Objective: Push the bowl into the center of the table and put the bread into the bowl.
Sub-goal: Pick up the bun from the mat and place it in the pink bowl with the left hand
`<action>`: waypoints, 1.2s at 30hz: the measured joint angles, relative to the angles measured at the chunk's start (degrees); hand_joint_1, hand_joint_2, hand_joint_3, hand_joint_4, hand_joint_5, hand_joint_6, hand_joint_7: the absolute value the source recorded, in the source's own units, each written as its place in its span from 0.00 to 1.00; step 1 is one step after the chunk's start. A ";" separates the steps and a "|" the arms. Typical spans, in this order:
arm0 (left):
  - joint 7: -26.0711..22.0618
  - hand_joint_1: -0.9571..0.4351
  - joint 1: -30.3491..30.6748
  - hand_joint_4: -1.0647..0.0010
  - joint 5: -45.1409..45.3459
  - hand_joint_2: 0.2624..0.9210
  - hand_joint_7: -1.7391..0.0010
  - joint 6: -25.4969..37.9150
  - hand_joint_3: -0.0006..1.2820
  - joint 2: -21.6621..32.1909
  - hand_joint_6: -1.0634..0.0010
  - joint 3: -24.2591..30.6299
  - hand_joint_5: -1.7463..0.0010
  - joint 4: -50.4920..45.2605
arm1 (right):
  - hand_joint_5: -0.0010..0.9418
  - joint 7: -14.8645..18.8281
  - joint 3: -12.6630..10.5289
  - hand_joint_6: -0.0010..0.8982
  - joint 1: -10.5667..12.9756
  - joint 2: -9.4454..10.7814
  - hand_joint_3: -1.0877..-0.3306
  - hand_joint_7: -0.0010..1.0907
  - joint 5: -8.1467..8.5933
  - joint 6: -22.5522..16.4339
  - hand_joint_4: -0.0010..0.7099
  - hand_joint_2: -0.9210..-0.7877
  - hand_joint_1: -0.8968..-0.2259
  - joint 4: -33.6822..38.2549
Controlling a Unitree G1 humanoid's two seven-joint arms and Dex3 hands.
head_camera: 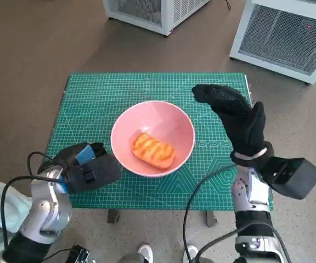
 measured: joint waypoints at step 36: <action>2.17 0.69 -12.48 0.22 2.30 0.85 0.38 -7.24 0.12 -3.73 0.32 5.93 0.42 -25.45 | 0.00 1.14 -0.48 0.00 -1.96 -0.41 0.47 0.53 0.17 -0.61 0.26 0.00 0.30 2.66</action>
